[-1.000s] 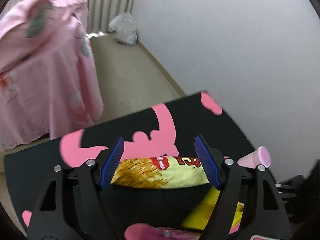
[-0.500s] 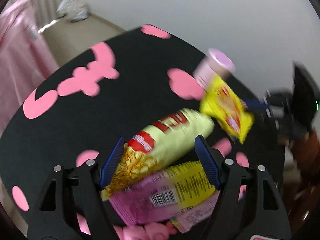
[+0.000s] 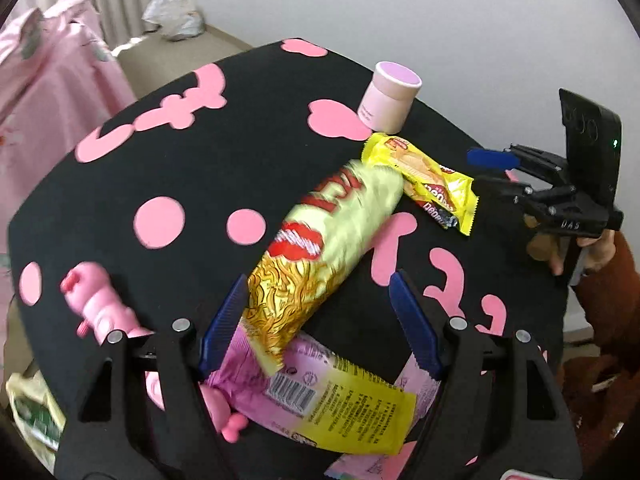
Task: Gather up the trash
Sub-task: 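Grasp the yellow Nabati wafer pack with the right tool while the left tool grasps the long snack bag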
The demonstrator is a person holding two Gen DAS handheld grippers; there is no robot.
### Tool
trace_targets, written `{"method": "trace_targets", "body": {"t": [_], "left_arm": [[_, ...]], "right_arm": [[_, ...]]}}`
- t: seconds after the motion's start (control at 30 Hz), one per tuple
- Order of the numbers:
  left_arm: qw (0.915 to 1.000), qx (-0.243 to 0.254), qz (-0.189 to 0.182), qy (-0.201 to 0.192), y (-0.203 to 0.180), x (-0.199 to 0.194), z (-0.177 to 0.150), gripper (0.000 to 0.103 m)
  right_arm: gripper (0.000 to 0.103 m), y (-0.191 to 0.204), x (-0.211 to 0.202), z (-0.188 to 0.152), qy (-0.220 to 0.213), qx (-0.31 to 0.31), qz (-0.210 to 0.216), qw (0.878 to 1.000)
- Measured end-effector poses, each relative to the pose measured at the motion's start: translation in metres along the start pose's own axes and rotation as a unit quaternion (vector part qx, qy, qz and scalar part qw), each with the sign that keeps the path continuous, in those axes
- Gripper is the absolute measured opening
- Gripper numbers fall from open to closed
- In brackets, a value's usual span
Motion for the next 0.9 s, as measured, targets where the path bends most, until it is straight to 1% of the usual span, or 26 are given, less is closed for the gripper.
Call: {"method": "trace_targets", "body": {"t": [0.07, 0.13, 0.2, 0.23, 0.27, 0.33, 0.37, 0.43, 0.5, 0.57, 0.67, 0.7, 0.77, 0.83, 0.87, 0.9], "left_arm": [[0.9997, 0.004, 0.015, -0.018, -0.001, -0.007, -0.002, 0.069], [0.9985, 0.005, 0.029, -0.045, 0.001, -0.014, 0.000, 0.069], [0.9965, -0.002, 0.059, -0.059, 0.008, -0.013, 0.001, 0.069], [0.9961, -0.014, 0.065, -0.058, 0.012, -0.010, 0.001, 0.069], [0.9965, -0.028, 0.057, -0.054, 0.015, -0.005, 0.001, 0.069], [0.9978, -0.052, 0.006, -0.041, 0.010, 0.004, -0.005, 0.069], [0.9979, -0.051, -0.010, -0.039, 0.004, 0.006, -0.008, 0.069], [0.9979, -0.031, -0.038, -0.042, -0.016, 0.004, -0.017, 0.069], [0.9969, -0.016, -0.052, -0.057, -0.031, -0.007, -0.022, 0.069], [0.9957, -0.018, -0.052, -0.075, -0.034, -0.017, -0.023, 0.069], [0.9930, -0.043, -0.028, -0.107, -0.022, -0.030, -0.016, 0.069], [0.9921, -0.059, -0.023, -0.109, -0.016, -0.029, -0.012, 0.069], [0.9908, -0.088, -0.021, -0.100, -0.010, -0.021, -0.009, 0.069], [0.9894, -0.108, -0.024, -0.094, -0.009, -0.013, -0.012, 0.069], [0.9886, -0.114, -0.021, -0.096, -0.009, -0.011, -0.013, 0.068], [0.9874, -0.122, -0.017, -0.099, -0.008, -0.009, -0.015, 0.068]], "right_arm": [[0.053, -0.004, 0.005, 0.001, 0.004, 0.006, -0.023, 1.000], [0.053, -0.009, 0.013, -0.003, 0.017, 0.017, -0.042, 0.999], [0.053, -0.009, 0.024, -0.009, 0.039, 0.030, -0.046, 0.998], [0.053, -0.008, 0.026, -0.012, 0.043, 0.031, -0.045, 0.998], [0.053, -0.006, 0.026, -0.013, 0.040, 0.029, -0.054, 0.997], [0.052, -0.001, 0.026, -0.015, 0.042, 0.023, -0.060, 0.997], [0.051, 0.002, 0.026, -0.017, 0.043, 0.021, -0.058, 0.997], [0.050, 0.003, 0.025, -0.019, 0.043, 0.017, -0.068, 0.997], [0.050, 0.001, 0.023, -0.020, 0.041, 0.017, -0.079, 0.996], [0.049, 0.000, 0.020, -0.020, 0.039, 0.024, -0.071, 0.996], [0.049, 0.000, 0.015, -0.020, 0.029, 0.038, -0.057, 0.997], [0.049, 0.000, 0.013, -0.020, 0.026, 0.042, -0.054, 0.997], [0.048, 0.001, 0.012, -0.021, 0.021, 0.055, -0.044, 0.997], [0.043, 0.000, 0.014, -0.020, 0.019, 0.072, -0.035, 0.997], [0.042, -0.001, 0.015, -0.020, 0.020, 0.076, -0.036, 0.996], [0.039, -0.001, 0.017, -0.019, 0.022, 0.077, -0.038, 0.996]]}}
Point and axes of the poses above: each gripper's, at about its wrist camera, not at the fingertips, and x roughly the way its jaws point, y to its left, z to its top, the point moved 9 cm from there along x, roughly the way its jaws point, and after that the axes turned 14 degrees about y, right-handed, at the moved point
